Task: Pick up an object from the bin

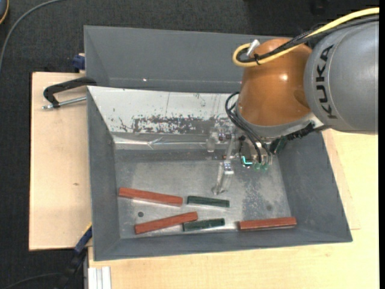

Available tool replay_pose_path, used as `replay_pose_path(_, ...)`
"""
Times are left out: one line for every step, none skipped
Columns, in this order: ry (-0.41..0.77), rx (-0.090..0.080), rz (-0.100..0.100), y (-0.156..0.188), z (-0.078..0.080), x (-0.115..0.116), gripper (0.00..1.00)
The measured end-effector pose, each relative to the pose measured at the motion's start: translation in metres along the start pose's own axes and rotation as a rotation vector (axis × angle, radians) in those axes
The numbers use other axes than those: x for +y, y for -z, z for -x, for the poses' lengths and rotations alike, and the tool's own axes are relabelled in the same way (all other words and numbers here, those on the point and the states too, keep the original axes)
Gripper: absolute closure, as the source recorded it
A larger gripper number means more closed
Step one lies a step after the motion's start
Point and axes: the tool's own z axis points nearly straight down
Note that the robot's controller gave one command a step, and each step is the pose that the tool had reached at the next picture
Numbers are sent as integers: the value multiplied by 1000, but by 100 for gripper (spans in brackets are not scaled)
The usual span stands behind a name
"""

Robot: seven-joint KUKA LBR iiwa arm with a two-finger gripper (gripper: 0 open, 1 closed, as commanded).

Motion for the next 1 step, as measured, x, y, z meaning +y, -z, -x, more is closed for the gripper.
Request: replay_pose_path(217,-13,-1,5,37,-1,0)
